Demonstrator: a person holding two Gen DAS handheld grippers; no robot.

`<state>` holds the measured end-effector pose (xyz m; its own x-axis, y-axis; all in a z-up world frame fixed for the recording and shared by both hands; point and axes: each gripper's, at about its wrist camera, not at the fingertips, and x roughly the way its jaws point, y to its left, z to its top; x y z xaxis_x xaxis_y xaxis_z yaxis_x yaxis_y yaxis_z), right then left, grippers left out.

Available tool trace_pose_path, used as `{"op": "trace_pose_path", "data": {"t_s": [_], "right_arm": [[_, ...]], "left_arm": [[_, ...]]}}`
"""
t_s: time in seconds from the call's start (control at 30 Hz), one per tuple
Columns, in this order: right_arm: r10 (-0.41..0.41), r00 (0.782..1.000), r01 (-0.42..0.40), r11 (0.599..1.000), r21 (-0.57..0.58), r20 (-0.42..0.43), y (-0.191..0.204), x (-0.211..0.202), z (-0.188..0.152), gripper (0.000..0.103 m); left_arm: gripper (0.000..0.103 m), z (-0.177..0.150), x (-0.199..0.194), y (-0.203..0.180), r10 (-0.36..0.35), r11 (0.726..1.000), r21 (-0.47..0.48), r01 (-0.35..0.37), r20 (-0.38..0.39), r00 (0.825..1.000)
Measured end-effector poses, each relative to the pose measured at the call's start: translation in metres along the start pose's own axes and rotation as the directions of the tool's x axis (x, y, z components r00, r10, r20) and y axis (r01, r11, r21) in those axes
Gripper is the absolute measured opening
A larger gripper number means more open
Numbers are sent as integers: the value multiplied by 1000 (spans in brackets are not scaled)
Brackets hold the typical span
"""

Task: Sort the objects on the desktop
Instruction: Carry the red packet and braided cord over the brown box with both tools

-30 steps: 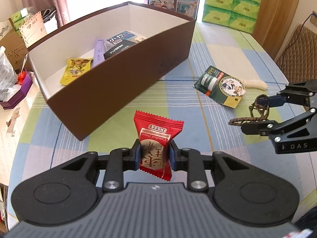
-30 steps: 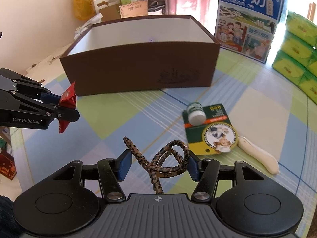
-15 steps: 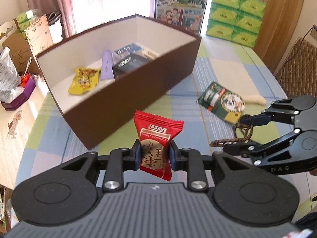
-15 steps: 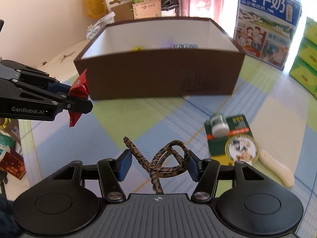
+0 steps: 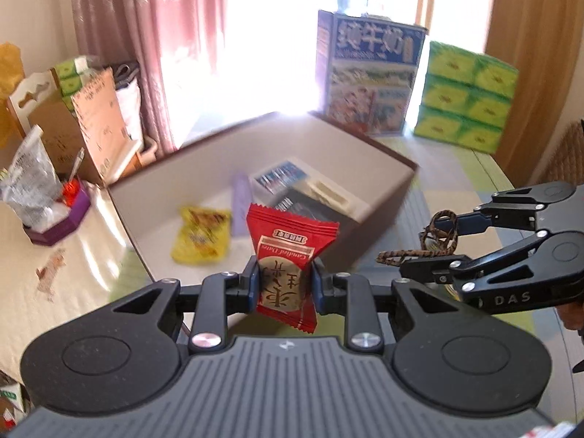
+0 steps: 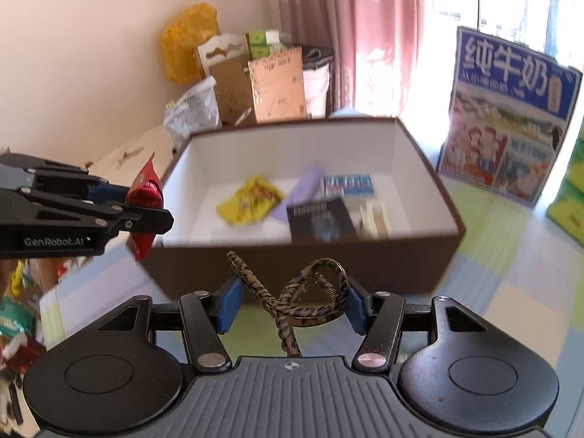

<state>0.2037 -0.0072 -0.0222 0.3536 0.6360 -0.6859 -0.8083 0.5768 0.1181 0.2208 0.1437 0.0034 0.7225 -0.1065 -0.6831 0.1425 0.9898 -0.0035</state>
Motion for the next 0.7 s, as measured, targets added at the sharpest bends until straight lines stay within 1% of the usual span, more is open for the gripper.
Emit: {"op": "trace_pose_path", "data": {"t_s": [0.17, 0.33, 0.43, 0.53, 0.7], "right_arm": [[2, 1000, -2, 1000, -1, 30, 1, 19, 41, 55], [-2, 999, 1, 1000, 25, 40, -1, 51, 74, 55], [-9, 1000, 8, 998, 59, 13, -3, 78, 88, 55], [-25, 999, 28, 995, 98, -34, -6, 108, 100, 55], [-42, 995, 53, 991, 123, -91, -6, 150, 113, 55]], "left_arm": [[24, 27, 19, 23, 40, 999, -3, -40, 9, 999], [24, 48, 45, 52, 66, 998, -19, -67, -20, 998], [24, 54, 64, 68, 77, 997, -17, -78, -49, 996], [24, 59, 84, 82, 83, 996, -19, -85, -85, 993], [24, 59, 114, 103, 81, 995, -36, -88, -152, 985]]}}
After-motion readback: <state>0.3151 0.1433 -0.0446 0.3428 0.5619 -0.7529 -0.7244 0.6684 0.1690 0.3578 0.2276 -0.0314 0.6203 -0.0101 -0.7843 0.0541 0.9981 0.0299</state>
